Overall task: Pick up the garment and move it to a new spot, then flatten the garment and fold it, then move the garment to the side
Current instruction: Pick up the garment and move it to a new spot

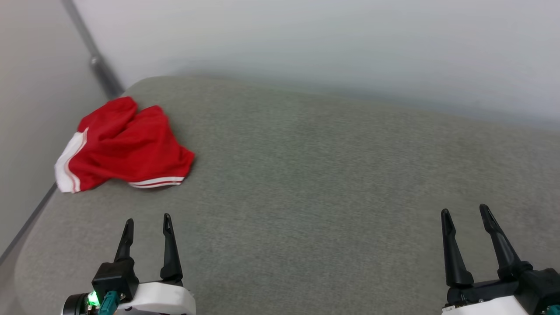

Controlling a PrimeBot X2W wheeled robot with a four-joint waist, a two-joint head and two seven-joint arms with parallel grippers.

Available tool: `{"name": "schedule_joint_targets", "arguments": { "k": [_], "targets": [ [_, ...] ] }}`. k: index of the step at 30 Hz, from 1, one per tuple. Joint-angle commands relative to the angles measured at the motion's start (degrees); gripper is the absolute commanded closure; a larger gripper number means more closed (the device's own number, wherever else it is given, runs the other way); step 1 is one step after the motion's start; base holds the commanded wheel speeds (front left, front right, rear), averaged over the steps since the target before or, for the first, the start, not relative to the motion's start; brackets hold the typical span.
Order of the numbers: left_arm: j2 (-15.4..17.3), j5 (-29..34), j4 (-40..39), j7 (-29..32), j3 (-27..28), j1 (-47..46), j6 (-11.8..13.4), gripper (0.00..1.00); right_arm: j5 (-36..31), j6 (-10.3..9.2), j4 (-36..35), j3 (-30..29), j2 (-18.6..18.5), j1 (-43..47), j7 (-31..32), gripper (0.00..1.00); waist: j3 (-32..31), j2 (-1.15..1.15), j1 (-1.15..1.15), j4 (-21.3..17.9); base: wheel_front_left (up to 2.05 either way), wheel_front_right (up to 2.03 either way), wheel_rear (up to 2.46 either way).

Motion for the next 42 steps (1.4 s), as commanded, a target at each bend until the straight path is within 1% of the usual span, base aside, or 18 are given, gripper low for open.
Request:
{"name": "schedule_joint_targets", "arguments": {
  "k": [1, 12, 15, 19, 24, 26, 29, 32, 34, 39, 42],
  "targets": [
    [0.11, -0.22, -0.28, -0.16, 0.21, 0.03, 0.22, 0.00, -0.43, 0.00, -0.28, -0.03, -0.04, 0.65, -0.12, 0.00, 0.32, 0.00, 0.00, 3.34, 0.00, 0.00, 0.00],
    [0.11, -1.50, -0.42, -0.16, 1.79, 0.51, 1.11, 0.00, -1.37, 0.00, -0.50, 0.81, -0.04, 0.69, -0.12, 0.00, 0.72, 0.00, 0.00, 12.00, 0.00, 0.00, 0.00],
    [0.11, -1.67, -0.61, -0.16, 1.99, 1.08, 1.49, 0.00, -1.48, 0.00, -0.36, 1.09, -0.04, 0.74, -0.12, 0.00, 0.63, 0.00, 0.00, 13.50, 0.00, 0.00, 0.00],
    [0.11, -1.86, -0.48, -0.16, 2.46, 1.48, 1.40, 0.00, -1.50, 0.00, -0.10, 1.34, -0.04, 0.47, -0.12, 0.00, 0.55, 0.00, 0.00, 14.27, 0.00, 0.00, 0.00],
    [0.11, -2.71, 0.15, -0.16, 3.56, 0.22, 0.82, 0.00, -1.72, 0.00, -0.31, 1.80, -0.05, -0.38, -0.12, 0.00, 1.29, 0.00, 0.00, 13.37, 0.00, 0.00, 0.00],
    [0.12, -3.00, 0.37, -0.16, 4.53, -1.57, -0.07, 0.00, -2.09, 0.00, -0.55, 1.85, -0.04, -0.56, -0.12, 0.00, 1.99, 0.00, 0.00, 12.74, 0.00, 0.00, 0.00],
    [0.36, -2.63, 1.39, -0.16, 6.92, -5.70, -2.34, 0.00, -2.68, 0.00, -0.90, 1.62, -0.04, -1.18, -0.12, 0.00, 3.50, 0.00, 0.00, 11.71, 0.00, 0.00, 0.00],
    [2.09, -2.06, 2.82, -0.16, 9.26, -11.55, -4.87, 0.00, -3.78, 0.00, -1.25, 1.29, -0.04, -2.11, -0.12, 0.00, 5.52, 0.00, 0.00, 10.53, 0.00, 0.00, 0.00],
    [3.78, -2.25, 3.98, -0.16, 11.40, -16.19, -6.16, 0.00, -4.88, 0.00, -1.53, 1.19, -0.04, -3.02, -0.12, 0.00, 7.36, 0.00, 0.00, 9.70, 0.00, 0.00, 0.00],
    [7.49, -3.92, 5.85, -0.15, 17.10, -28.13, -8.03, 0.00, -7.65, 0.00, -2.95, 0.54, -0.05, -5.91, -0.12, 0.00, 13.42, 0.00, 0.00, 7.31, 0.00, 0.00, 0.00],
    [10.17, -4.32, 7.44, -0.15, 19.23, -34.41, -9.10, 0.00, -9.15, 0.00, -4.20, 0.04, -0.05, -7.87, -0.12, 0.00, 17.21, 0.00, 0.00, 5.96, 0.00, 0.00, 0.00]
  ]
}}
